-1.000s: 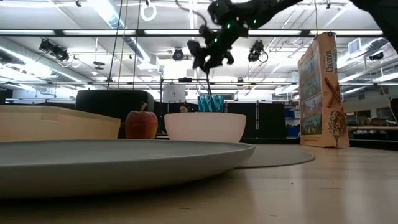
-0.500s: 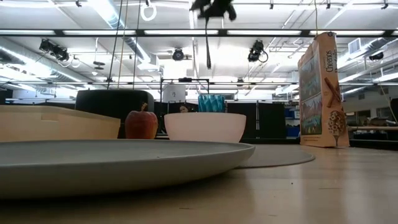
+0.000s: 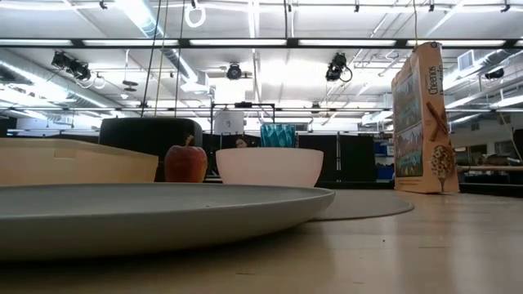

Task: Arrange a breakfast setting
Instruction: Put the black spoon on the gray placemat to the right of the orange bowl

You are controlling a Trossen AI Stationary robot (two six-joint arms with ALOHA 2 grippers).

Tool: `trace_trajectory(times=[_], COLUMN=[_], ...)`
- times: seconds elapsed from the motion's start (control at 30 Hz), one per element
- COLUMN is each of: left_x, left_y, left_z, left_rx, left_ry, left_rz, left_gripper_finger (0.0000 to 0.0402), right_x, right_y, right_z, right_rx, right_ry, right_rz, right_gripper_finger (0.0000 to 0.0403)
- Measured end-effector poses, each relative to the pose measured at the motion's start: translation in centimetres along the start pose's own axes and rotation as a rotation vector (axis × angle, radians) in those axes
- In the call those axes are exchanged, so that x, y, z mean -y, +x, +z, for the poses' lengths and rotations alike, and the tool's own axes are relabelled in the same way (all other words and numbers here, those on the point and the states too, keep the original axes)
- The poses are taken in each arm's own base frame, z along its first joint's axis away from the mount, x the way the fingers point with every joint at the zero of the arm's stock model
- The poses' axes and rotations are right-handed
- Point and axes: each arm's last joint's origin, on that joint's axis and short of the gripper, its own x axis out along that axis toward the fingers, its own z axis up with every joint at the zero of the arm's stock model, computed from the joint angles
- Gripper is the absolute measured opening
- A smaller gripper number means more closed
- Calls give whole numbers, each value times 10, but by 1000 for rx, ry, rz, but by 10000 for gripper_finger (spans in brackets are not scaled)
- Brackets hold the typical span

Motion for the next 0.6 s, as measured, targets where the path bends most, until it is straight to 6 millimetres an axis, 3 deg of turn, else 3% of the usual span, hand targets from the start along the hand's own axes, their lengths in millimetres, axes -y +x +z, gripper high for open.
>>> trace_trajectory(times=[0.17, 0.3, 0.47, 0.6], left_x=[1, 6, 13, 11], left_y=[4, 16, 39, 56], left_z=[-5, -20, -46, -67], left_rx=[-9, -35, -2, 17], left_ry=[-64, -101, -164, -175], left_rz=[-93, -147, -145, -168], left_gripper_finger=[359, 359, 359, 359], right_x=[-36, -57, -65, -70], right_y=[0, -5, -11, -16], right_z=[-48, -91, -128, -141], right_rx=[56, 164, 237, 261], right_ry=[31, 89, 53, -65], right_rz=[168, 334, 416, 515], right_gripper_finger=[201, 201, 201, 201])
